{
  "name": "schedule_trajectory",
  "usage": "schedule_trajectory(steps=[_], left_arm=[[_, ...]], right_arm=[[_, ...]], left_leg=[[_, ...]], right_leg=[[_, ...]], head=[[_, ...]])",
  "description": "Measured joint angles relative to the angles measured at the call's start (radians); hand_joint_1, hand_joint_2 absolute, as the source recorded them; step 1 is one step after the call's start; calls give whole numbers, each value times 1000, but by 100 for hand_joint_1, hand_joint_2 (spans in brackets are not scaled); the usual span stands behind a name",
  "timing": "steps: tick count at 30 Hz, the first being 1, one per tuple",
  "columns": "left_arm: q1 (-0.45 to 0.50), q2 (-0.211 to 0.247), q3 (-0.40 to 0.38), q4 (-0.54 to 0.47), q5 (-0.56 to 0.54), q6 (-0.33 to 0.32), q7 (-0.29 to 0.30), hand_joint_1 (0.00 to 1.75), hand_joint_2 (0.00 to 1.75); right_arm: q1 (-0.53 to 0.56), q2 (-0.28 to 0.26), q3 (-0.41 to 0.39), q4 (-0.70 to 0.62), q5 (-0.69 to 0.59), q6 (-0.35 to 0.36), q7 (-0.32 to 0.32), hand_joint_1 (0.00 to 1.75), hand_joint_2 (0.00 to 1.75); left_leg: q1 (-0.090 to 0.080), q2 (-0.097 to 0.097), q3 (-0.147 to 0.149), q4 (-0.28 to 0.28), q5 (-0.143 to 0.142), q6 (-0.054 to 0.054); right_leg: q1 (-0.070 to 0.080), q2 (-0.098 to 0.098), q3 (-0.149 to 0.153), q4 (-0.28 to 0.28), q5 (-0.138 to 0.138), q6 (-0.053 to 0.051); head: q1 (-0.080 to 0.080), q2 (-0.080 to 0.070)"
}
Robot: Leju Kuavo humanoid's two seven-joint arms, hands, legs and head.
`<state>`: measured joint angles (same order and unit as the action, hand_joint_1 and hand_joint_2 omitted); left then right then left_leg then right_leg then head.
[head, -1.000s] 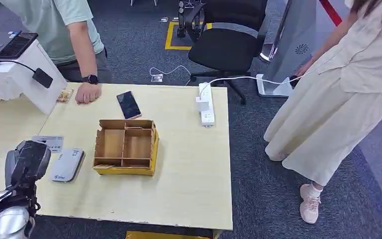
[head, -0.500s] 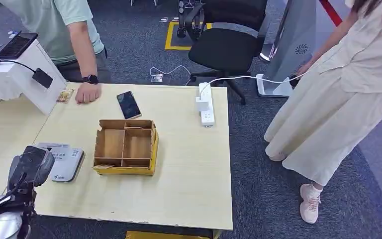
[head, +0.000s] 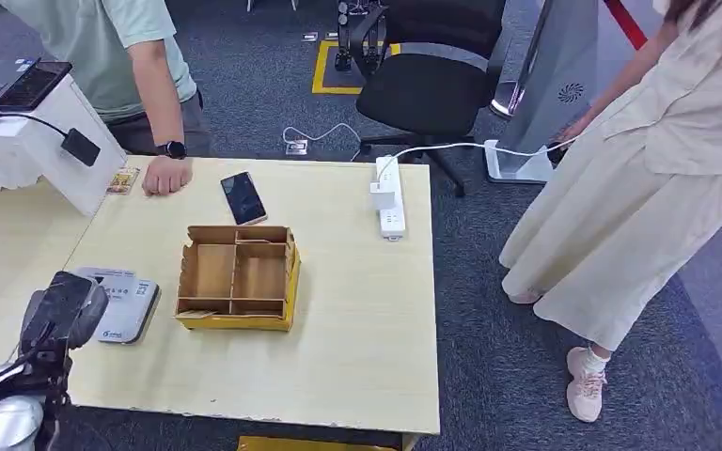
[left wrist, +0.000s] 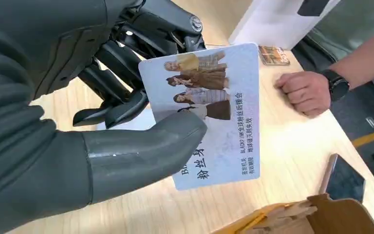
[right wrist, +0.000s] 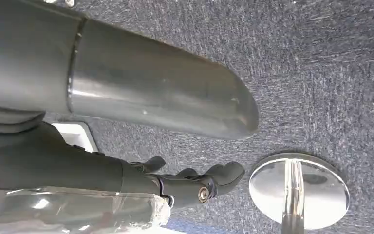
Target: Pass the card to the sensor for recognition and then transmit it.
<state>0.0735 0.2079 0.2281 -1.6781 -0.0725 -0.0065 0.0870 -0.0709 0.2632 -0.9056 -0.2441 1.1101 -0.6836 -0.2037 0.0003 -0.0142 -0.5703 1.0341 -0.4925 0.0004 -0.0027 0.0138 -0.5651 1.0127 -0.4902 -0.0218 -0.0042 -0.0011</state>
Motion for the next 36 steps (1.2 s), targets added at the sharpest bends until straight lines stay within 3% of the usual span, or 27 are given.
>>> schedule_trajectory(steps=[13,30,36], left_arm=[[-114,-2,-90,54,0,-14,13,175,175],[-133,-2,-116,78,0,-13,12,175,175],[-233,1,-178,217,2,8,32,175,175]], right_arm=[[-12,0,4,0,24,2,5,0,0],[-14,0,6,0,26,2,5,0,0],[-17,0,18,2,26,2,13,0,0]], left_leg=[[0,0,0,0,0,0],[0,0,0,0,0,0],[0,0,0,0,0,0]], right_leg=[[0,1,0,0,0,0],[0,1,0,0,0,0],[0,1,0,0,1,0]], head=[[0,0],[0,0],[0,0]])
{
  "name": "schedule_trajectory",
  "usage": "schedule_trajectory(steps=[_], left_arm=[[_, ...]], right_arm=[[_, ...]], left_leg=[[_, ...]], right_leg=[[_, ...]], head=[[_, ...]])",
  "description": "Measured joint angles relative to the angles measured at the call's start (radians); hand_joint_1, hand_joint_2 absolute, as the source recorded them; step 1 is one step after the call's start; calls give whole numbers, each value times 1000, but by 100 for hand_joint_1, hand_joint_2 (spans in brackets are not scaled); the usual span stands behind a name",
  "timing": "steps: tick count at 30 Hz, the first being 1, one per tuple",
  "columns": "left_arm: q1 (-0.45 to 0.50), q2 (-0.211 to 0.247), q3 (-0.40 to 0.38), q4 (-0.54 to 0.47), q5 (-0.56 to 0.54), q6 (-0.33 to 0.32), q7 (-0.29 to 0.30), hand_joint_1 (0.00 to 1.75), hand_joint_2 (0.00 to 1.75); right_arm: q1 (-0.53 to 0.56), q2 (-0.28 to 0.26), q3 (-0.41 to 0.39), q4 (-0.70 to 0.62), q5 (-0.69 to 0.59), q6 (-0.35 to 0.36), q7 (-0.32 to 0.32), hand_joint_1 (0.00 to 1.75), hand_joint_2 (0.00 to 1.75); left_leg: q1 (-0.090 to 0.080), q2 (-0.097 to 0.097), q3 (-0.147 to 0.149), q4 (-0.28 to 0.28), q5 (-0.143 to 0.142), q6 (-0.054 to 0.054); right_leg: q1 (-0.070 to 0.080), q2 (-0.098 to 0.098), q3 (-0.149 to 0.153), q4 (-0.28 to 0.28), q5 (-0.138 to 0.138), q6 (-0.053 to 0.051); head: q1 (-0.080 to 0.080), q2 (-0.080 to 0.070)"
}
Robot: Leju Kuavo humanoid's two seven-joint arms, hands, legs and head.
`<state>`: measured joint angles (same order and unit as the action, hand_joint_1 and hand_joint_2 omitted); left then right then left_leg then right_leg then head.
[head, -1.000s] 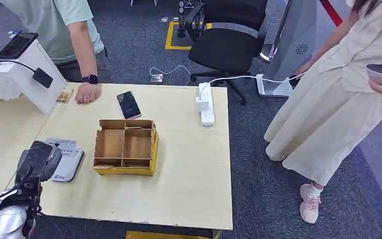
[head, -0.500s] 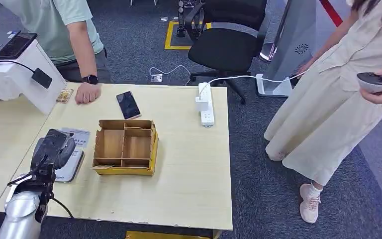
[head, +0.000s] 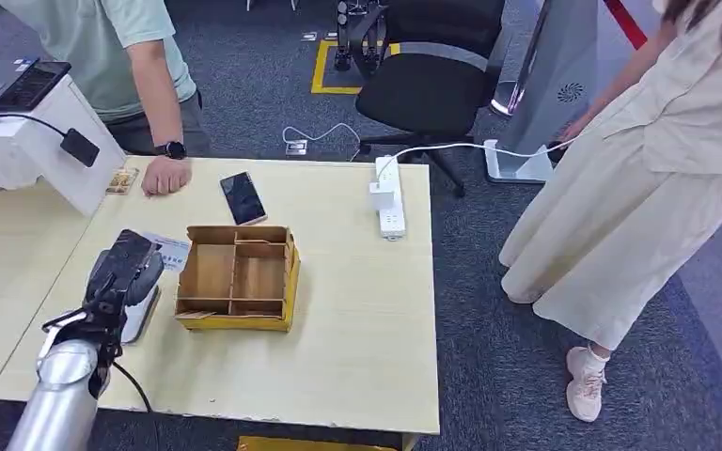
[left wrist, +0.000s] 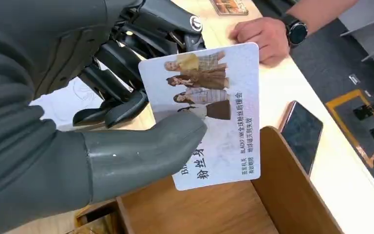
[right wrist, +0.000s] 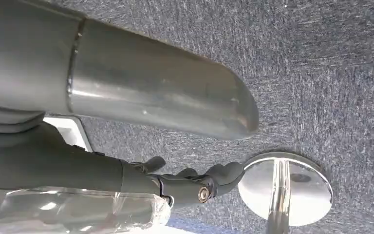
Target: Pass the card to the sensor for recognition and then transmit it.
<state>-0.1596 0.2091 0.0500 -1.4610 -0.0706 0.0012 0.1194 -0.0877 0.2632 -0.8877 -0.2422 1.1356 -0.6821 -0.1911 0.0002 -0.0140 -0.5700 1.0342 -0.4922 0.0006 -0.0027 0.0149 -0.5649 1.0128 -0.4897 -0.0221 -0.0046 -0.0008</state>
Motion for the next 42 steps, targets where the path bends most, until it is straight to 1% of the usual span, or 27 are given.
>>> schedule_trajectory(steps=[3,8,11,15,18,21,24,27,35,42], left_arm=[[3,11,0,7,15,39,-1,175,175],[29,33,24,5,50,63,3,175,175],[59,33,51,-5,61,77,5,175,175],[91,31,81,-21,54,118,14,175,175],[103,30,108,-41,62,151,9,175,175],[115,26,142,-65,89,170,-4,175,175],[145,25,177,-97,97,159,9,175,175],[175,22,195,-114,88,144,23,175,175],[188,20,195,-114,62,84,35,175,175],[188,22,193,-114,48,65,43,175,175]], right_arm=[[1,0,0,0,-8,0,0,0,0],[1,-4,0,0,-20,-1,-5,0,0],[2,-6,0,0,-25,-1,-5,0,0],[2,-6,0,1,-35,-1,-8,0,0],[2,-6,0,1,-41,-2,-9,0,0],[3,-6,0,2,-47,-2,-9,0,0],[5,-6,0,2,-50,-3,-9,0,0],[7,-7,0,2,-52,-2,-9,0,0],[3,-7,0,2,-52,-2,-9,0,0],[3,-8,0,2,-49,-2,-6,0,0]], left_leg=[[0,0,0,0,0,0],[0,0,-1,0,0,0],[0,0,0,0,0,0],[0,0,-1,0,0,0],[0,0,0,0,0,0],[0,0,-1,0,0,0],[0,0,0,0,0,0],[0,0,-1,0,0,0],[0,0,0,0,0,0],[0,0,0,0,0,0]], right_leg=[[0,0,0,0,0,0],[0,0,0,0,-1,0],[0,0,0,0,-1,0],[0,-1,0,0,0,0],[0,-1,0,0,0,0],[0,-1,0,0,0,0],[0,0,0,0,-1,0],[0,-1,0,0,-1,0],[0,-1,0,0,0,0],[0,-1,0,0,0,0]], head=[[0,0],[1,0],[0,0],[0,0],[0,0],[0,0],[0,0],[0,0],[1,0],[1,0]])
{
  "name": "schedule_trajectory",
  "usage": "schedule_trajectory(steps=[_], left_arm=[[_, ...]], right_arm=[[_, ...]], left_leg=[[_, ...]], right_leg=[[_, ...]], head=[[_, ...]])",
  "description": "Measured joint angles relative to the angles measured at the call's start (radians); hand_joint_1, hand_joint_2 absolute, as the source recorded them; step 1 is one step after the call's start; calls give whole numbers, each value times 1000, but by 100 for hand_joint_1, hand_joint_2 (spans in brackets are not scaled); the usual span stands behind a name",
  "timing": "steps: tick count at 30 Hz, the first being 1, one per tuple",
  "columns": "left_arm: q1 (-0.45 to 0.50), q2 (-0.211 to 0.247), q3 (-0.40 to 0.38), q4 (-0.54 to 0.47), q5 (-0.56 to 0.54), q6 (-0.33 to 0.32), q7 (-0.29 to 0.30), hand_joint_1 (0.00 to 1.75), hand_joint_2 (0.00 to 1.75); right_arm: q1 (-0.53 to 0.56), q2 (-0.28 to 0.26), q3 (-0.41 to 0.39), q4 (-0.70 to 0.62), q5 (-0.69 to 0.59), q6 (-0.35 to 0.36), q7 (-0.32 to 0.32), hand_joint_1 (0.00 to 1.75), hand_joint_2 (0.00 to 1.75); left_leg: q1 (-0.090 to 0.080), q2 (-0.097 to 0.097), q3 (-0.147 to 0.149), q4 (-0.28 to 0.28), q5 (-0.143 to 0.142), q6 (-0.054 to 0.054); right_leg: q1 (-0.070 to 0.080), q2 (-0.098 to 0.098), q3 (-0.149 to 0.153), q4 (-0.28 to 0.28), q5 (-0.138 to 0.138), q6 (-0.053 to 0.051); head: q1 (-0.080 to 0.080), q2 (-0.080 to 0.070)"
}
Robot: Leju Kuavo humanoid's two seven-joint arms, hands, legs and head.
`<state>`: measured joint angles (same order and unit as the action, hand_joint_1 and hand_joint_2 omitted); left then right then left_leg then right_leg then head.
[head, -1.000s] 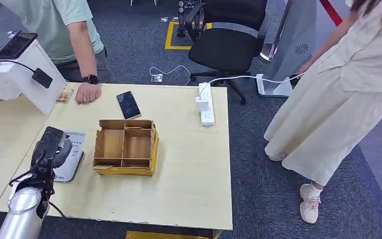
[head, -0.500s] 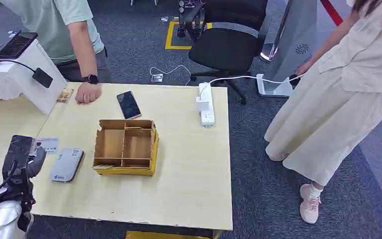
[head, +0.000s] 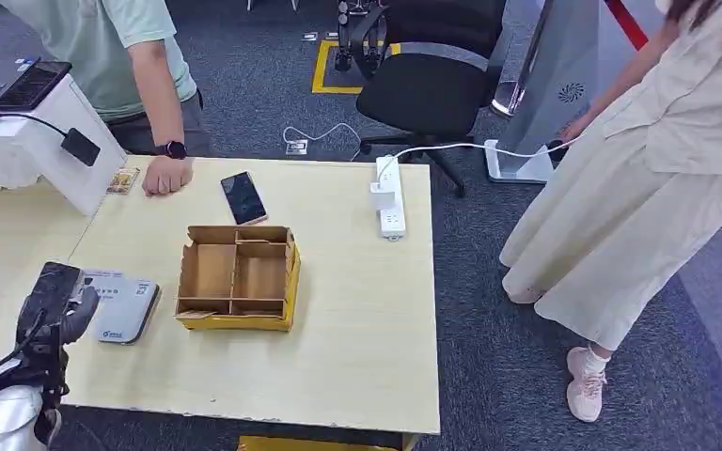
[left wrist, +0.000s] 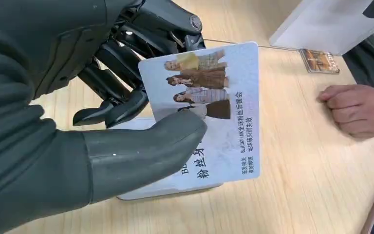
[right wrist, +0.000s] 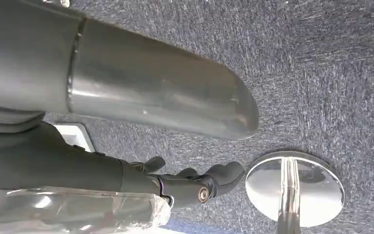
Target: Pass the card to the sensor for recognition and then transmit it.
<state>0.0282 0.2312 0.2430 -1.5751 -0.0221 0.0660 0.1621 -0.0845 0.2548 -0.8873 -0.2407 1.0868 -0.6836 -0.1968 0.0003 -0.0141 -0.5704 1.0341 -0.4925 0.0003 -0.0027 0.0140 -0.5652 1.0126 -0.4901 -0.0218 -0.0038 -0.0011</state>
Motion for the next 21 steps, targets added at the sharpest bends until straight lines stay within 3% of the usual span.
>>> schedule_trajectory(steps=[11,21], left_arm=[[-2,0,-10,0,-13,-3,10,175,175],[-37,2,-46,53,-111,-6,56,175,175]], right_arm=[[0,-1,2,0,0,1,5,0,0],[-4,-1,12,0,0,3,6,0,0]], left_leg=[[0,0,0,0,0,0],[0,0,0,0,0,0]], right_leg=[[0,0,0,0,0,0],[0,0,0,0,0,0]], head=[[0,0],[0,0]])
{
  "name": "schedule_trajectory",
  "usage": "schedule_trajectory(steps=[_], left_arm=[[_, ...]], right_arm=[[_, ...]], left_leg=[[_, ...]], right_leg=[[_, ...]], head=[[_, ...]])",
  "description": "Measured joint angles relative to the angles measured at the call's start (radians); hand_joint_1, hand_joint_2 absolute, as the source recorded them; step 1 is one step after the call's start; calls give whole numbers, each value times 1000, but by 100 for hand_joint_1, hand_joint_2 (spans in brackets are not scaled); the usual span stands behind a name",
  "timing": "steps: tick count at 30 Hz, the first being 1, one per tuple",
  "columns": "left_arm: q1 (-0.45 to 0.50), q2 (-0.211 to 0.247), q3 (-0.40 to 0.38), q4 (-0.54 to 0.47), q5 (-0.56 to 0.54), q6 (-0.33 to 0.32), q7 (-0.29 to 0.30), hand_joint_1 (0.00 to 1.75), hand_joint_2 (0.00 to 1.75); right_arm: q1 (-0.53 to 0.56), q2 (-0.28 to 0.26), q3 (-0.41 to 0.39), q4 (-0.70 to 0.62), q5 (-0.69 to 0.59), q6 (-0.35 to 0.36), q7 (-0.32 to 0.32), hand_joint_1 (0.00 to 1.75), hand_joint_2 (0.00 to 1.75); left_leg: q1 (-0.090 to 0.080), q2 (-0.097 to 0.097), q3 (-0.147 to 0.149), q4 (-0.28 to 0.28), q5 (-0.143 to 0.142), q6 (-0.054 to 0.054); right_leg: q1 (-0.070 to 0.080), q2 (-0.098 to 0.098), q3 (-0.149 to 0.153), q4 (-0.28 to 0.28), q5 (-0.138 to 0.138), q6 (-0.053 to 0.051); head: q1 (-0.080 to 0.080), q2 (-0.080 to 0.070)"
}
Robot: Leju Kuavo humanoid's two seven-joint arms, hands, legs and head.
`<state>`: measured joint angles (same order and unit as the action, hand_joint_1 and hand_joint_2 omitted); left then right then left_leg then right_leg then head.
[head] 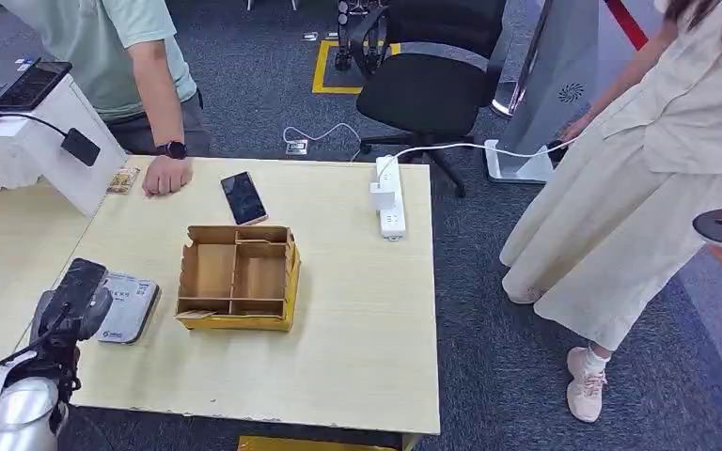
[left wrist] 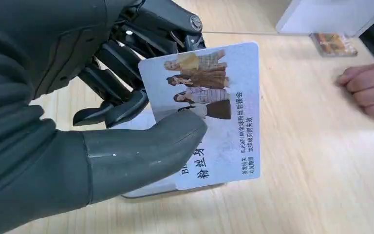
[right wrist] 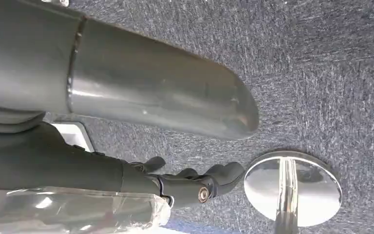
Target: Pass the card to the sensor for recognition and then transmit it.
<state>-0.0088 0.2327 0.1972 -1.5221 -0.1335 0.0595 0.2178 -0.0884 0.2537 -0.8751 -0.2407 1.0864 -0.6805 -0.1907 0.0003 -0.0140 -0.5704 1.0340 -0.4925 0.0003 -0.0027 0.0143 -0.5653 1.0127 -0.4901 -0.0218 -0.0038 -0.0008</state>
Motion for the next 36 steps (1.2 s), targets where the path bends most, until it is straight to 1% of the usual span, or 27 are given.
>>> schedule_trajectory(steps=[2,12,22,36], left_arm=[[-3,0,-5,16,-12,-2,10,175,175],[-9,-1,-23,74,-37,-6,15,175,175],[-12,-2,-28,101,-53,-17,28,175,175],[-35,-4,-76,118,-90,-40,28,175,175]], right_arm=[[0,0,1,0,0,0,0,0,0],[-2,-3,3,0,-10,0,-1,0,0],[-3,-6,3,0,-13,0,-1,0,0],[-4,-7,3,1,-34,2,-9,0,0]], left_leg=[[0,0,0,0,0,0],[0,0,0,0,0,0],[0,0,0,0,0,0],[0,0,0,0,0,0]], right_leg=[[0,0,0,0,0,0],[0,0,0,0,0,0],[0,0,0,0,0,0],[0,0,0,0,0,0]], head=[[0,0],[0,0],[0,0],[0,0]])
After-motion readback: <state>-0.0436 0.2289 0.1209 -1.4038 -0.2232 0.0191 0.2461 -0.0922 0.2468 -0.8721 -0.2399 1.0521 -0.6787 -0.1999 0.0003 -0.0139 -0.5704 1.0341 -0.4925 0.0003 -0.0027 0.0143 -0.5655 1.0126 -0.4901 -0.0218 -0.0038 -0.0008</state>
